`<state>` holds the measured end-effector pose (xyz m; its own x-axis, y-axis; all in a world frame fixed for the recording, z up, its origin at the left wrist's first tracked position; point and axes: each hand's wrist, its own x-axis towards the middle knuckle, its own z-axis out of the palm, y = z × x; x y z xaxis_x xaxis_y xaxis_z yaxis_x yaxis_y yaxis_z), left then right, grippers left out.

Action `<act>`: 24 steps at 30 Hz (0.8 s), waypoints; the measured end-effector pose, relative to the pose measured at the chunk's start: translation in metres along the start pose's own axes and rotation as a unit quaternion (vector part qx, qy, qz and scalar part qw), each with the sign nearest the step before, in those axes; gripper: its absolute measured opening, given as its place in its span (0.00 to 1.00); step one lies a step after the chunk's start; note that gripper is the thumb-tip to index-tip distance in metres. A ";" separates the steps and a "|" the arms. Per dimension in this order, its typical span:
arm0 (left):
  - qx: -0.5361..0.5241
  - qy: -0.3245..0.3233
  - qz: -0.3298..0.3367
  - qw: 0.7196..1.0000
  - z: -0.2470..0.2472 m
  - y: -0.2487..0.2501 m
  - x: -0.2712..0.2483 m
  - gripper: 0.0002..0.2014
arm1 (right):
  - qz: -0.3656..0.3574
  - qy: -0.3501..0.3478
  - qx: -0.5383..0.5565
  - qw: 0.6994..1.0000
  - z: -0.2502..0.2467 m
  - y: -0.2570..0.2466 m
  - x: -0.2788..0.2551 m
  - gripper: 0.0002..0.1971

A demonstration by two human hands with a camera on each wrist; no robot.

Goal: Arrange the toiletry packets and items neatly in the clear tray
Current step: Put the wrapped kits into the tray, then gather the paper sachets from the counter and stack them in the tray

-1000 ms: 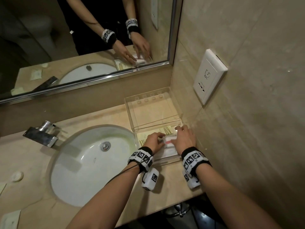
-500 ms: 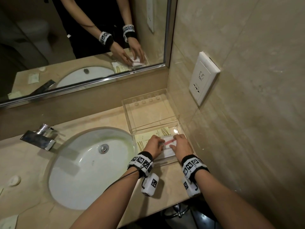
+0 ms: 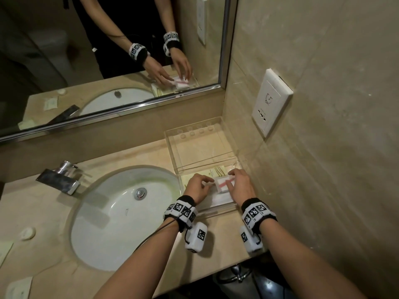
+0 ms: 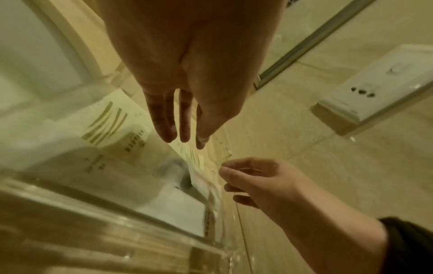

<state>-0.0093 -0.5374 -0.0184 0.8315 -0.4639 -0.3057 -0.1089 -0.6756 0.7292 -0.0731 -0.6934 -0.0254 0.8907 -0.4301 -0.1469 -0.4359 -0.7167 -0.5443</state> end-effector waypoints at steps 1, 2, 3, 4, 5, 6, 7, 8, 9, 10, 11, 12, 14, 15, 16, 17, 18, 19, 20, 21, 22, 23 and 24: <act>-0.014 0.010 -0.002 1.000 -0.007 -0.002 -0.003 0.10 | -0.008 0.006 0.001 1.000 0.000 -0.006 0.001 0.11; -0.030 0.022 0.001 0.999 -0.014 -0.005 -0.005 0.09 | -0.014 0.011 0.007 1.000 -0.001 -0.014 0.001 0.11; -0.047 0.032 -0.002 0.998 -0.021 -0.009 -0.009 0.09 | -0.022 0.016 0.016 0.999 0.001 -0.022 0.001 0.10; -0.066 0.047 -0.004 0.997 -0.028 -0.015 -0.011 0.08 | -0.031 0.018 0.027 0.999 0.002 -0.033 0.001 0.10; -0.081 0.062 -0.008 0.995 -0.037 -0.020 -0.016 0.08 | -0.044 0.020 0.037 0.998 0.006 -0.044 0.000 0.10; -0.094 0.081 -0.009 0.992 -0.045 -0.026 -0.019 0.08 | -0.055 0.016 0.047 0.997 0.010 -0.056 -0.001 0.09; -0.108 0.093 -0.016 0.990 -0.055 -0.031 -0.026 0.07 | -0.071 0.015 0.056 0.996 0.015 -0.068 -0.001 0.09; -0.122 0.104 -0.025 0.987 -0.063 -0.039 -0.032 0.07 | -0.091 0.012 0.064 0.994 0.020 -0.082 -0.003 0.09; -0.131 0.113 -0.035 0.984 -0.073 -0.045 -0.041 0.07 | -0.114 0.005 0.068 0.991 0.027 -0.095 -0.003 0.10; -0.137 0.124 -0.039 0.982 -0.084 -0.055 -0.048 0.07 | -0.133 -0.003 0.074 0.988 0.033 -0.112 -0.006 0.10; -0.146 0.139 -0.056 0.978 -0.097 -0.065 -0.056 0.07 | -0.152 -0.012 0.075 0.985 0.042 -0.126 -0.007 0.10; -0.152 0.152 -0.063 0.975 -0.109 -0.075 -0.062 0.07 | -0.163 -0.026 0.080 0.983 0.046 -0.140 -0.008 0.09; -0.169 0.206 -0.098 0.959 -0.144 -0.116 -0.091 0.07 | -0.212 -0.066 0.078 0.972 0.077 -0.189 -0.020 0.09; -0.169 0.202 -0.100 0.960 -0.144 -0.117 -0.093 0.07 | -0.212 -0.068 0.079 0.972 0.076 -0.189 -0.021 0.08; -0.171 0.202 -0.104 0.959 -0.150 -0.121 -0.098 0.07 | -0.217 -0.066 0.092 0.970 0.079 -0.195 -0.022 0.08; -0.178 0.210 -0.108 0.955 -0.156 -0.128 -0.105 0.06 | -0.222 -0.067 0.095 0.968 0.085 -0.202 -0.025 0.08; -0.187 0.226 -0.119 0.949 -0.170 -0.145 -0.120 0.06 | -0.247 -0.075 0.100 0.961 0.100 -0.223 -0.031 0.08; -0.193 0.241 -0.126 0.943 -0.183 -0.160 -0.133 0.06 | -0.262 -0.091 0.101 0.955 0.114 -0.241 -0.038 0.08; -0.200 0.252 -0.139 0.936 -0.195 -0.174 -0.147 0.06 | -0.279 -0.109 0.099 0.949 0.129 -0.257 -0.044 0.08; -0.208 0.268 -0.153 0.928 -0.206 -0.192 -0.160 0.07 | -0.289 -0.133 0.096 0.943 0.142 -0.276 -0.052 0.08; -0.212 0.279 -0.166 0.922 -0.217 -0.209 -0.174 0.07 | -0.303 -0.150 0.092 0.937 0.156 -0.294 -0.060 0.08; -0.216 0.289 -0.180 0.915 -0.224 -0.225 -0.187 0.07 | -0.312 -0.165 0.091 0.931 0.170 -0.309 -0.069 0.08; -0.225 0.299 -0.196 0.907 -0.233 -0.239 -0.202 0.07 | -0.321 -0.180 0.094 0.925 0.186 -0.323 -0.077 0.08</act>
<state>-0.0246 -0.1486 0.0114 0.9198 0.2446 -0.3068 0.3796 -0.3575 0.8533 0.0233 -0.3268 0.0082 0.9581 0.2862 0.0093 0.1980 -0.6385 -0.7438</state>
